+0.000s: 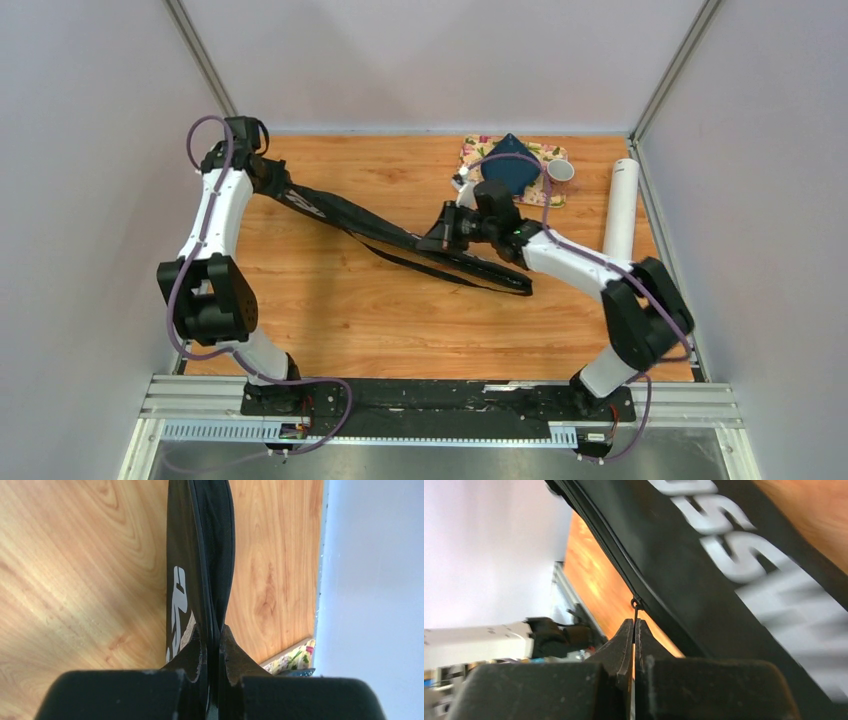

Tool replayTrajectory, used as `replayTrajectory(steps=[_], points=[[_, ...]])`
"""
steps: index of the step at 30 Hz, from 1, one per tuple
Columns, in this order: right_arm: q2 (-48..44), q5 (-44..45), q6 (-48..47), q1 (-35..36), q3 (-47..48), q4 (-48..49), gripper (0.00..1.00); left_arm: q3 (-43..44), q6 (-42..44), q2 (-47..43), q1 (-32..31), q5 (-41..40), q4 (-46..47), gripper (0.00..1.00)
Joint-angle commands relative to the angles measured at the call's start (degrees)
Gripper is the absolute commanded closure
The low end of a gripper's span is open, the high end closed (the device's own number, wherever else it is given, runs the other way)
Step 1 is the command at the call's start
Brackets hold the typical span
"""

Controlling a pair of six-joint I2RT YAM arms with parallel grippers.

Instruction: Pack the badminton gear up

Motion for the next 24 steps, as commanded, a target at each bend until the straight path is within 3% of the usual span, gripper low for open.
replayTrajectory(steps=[1,13,19,24], points=[[-13.72,6.9,-11.53,-3.15,-6.48,-14.51,1.0,5.91,3.4,5.13,3.79,-2.85,-0.83,1.0],[-32.1,16.67,-10.76,-21.59,-30.56,-22.44,1.0,14.08,8.06,12.95,8.55,-5.75,-1.79,1.0],[-28.08,21.51,-10.31,-27.15,-30.58,-22.8,1.0,16.46,8.32,15.42,8.55,-5.84,-3.9,1.0],[-21.41,27.03,-10.05,-27.15,-26.72,-19.71,1.0,16.37,9.64,15.24,8.63,-6.89,-3.81,1.0]])
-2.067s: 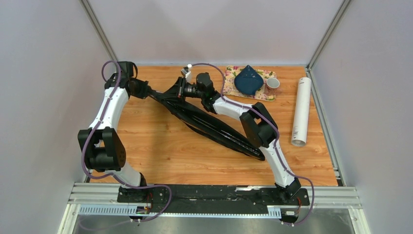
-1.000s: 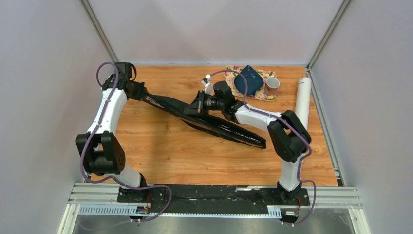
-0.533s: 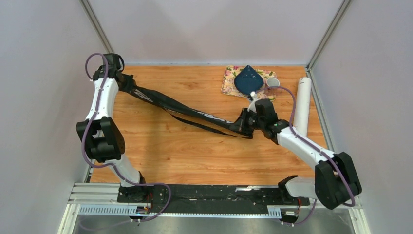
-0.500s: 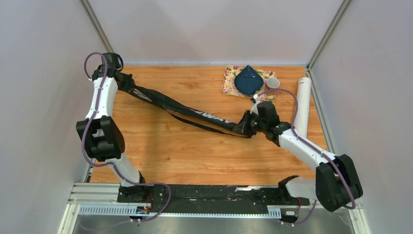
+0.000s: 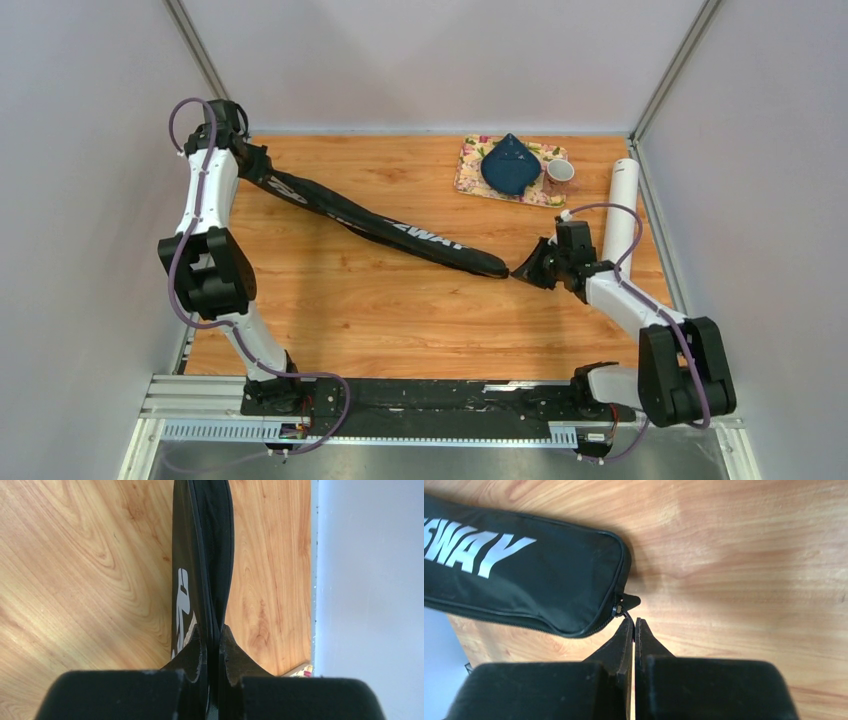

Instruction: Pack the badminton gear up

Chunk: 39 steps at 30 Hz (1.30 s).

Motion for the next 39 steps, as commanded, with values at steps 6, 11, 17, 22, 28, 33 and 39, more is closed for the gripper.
replayTrajectory(steps=[6,11,17,22,28,33,39], points=[[10.8,9.94,-1.94,-0.82,3.42,4.85,1.0,-2.91,4.96,0.66,1.81,-0.68,3.99,1.0],[-1.67,9.12,-5.46,2.7,4.02,-1.33,1.0,-14.49,12.26,-1.36,1.55,20.03,22.32,1.0],[-8.43,6.16,-8.27,2.79,5.34,-12.08,0.64,-28.06,16.13,-8.9,1.29,20.04,29.18,0.19],[-15.82,9.91,-9.15,2.79,9.81,-21.66,0.36,-20.26,15.79,-11.64,1.29,5.09,0.32,0.16],[-23.54,16.08,-14.33,2.79,24.22,-34.85,0.34,-25.93,21.57,-26.1,-2.29,9.97,6.77,0.23],[-31.82,23.01,-15.31,2.79,32.22,-36.26,0.26,-31.93,28.6,-39.14,-18.2,13.06,21.22,0.31],[-40.26,23.02,-18.82,2.79,35.75,-34.86,0.23,-42.29,34.77,-51.97,-31.93,24.47,47.92,0.29]])
